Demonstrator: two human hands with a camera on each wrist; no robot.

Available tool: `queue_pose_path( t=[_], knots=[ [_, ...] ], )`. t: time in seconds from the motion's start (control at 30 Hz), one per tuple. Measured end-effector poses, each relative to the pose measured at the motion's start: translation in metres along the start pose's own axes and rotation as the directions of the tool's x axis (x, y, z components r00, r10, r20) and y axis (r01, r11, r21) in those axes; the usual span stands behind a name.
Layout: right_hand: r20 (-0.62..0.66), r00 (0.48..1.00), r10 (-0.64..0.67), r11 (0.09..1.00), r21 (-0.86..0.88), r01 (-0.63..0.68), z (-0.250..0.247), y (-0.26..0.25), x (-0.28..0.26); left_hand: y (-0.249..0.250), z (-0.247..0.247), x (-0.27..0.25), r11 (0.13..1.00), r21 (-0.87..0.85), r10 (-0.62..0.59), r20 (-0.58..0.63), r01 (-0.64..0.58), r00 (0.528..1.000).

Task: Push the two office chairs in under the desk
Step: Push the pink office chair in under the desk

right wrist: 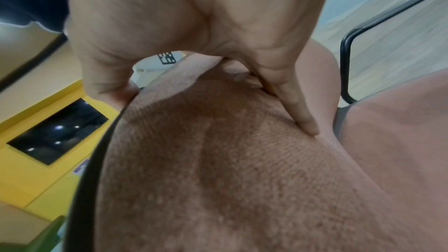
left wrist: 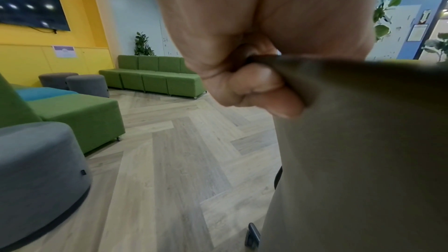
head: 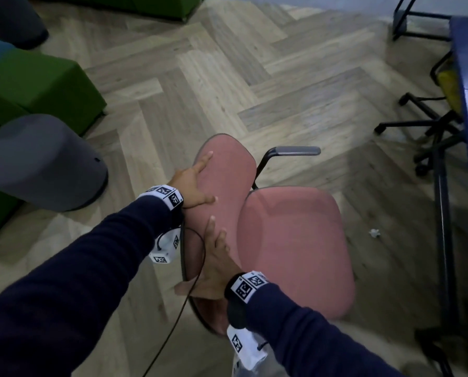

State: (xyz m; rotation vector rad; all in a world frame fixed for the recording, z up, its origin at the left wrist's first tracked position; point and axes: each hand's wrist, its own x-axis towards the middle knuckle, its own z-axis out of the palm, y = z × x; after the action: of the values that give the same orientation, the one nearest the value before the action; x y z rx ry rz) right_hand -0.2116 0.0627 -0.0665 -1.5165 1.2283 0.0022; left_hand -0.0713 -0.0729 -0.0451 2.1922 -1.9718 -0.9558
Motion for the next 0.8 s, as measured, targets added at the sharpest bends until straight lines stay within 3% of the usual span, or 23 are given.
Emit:
queue_pose_path(
  t=[0.2,0.8],
  knots=[
    [0.042,0.998,0.053,0.996,-0.079,-0.049,-0.039,0.014,-0.02,0.034,0.01,0.02,0.999,0.004,0.042,0.03,-0.043,0.999],
    [-0.146,0.987,0.068,0.998,-0.005,-0.069,-0.136,0.086,-0.014,0.141,0.041,0.099,0.992,0.015,0.127,0.083,-0.129,0.988]
  ],
)
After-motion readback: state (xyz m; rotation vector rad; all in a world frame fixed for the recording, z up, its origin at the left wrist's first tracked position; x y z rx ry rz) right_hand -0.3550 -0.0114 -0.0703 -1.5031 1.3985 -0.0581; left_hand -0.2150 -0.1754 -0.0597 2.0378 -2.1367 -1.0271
